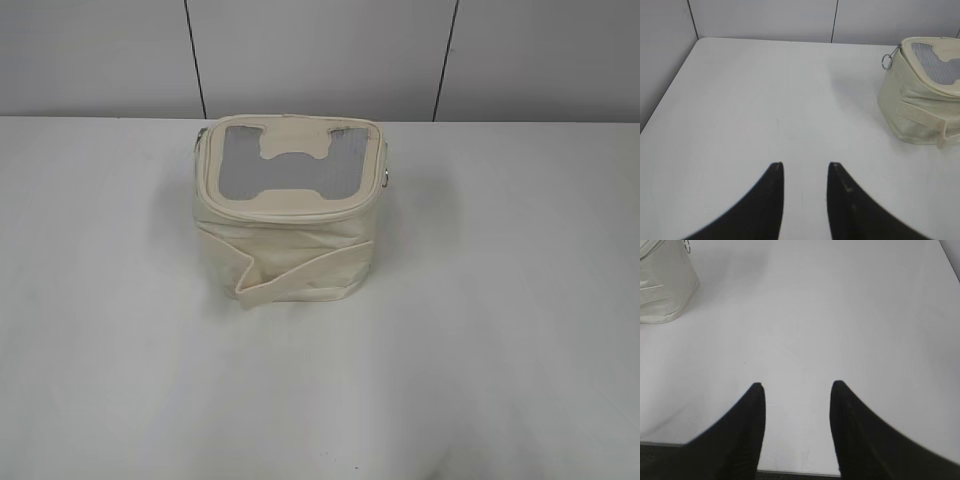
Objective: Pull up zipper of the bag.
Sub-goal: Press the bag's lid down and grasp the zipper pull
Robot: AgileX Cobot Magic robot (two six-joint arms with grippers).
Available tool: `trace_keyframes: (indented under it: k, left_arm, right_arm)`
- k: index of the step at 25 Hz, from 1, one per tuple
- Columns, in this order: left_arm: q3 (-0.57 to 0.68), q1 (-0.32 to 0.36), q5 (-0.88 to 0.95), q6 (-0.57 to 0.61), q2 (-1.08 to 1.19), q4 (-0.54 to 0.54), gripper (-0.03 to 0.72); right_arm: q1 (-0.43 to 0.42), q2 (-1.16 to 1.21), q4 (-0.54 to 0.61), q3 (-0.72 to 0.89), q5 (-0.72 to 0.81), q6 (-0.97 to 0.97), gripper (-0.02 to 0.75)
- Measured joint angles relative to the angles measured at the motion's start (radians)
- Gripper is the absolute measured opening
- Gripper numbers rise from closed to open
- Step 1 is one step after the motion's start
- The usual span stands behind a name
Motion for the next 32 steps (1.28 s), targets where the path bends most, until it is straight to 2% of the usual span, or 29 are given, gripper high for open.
trace_keyframes:
  k: [26,29,32]
  left_arm:
    - [0.000,0.000,0.000,0.000,0.000,0.000,0.241]
    - [0.000,0.000,0.000,0.000,0.000,0.000,0.241]
    - [0.000,-0.001,0.000,0.000,0.000,0.000,0.241]
  right_arm:
    - [0.000,0.000,0.010,0.000,0.000,0.000,0.345]
    - [0.000,0.006,0.064,-0.001,-0.012,-0.004,0.345]
    - [0.000,0.113,0.217,-0.010,-0.038,-0.113,0.345]
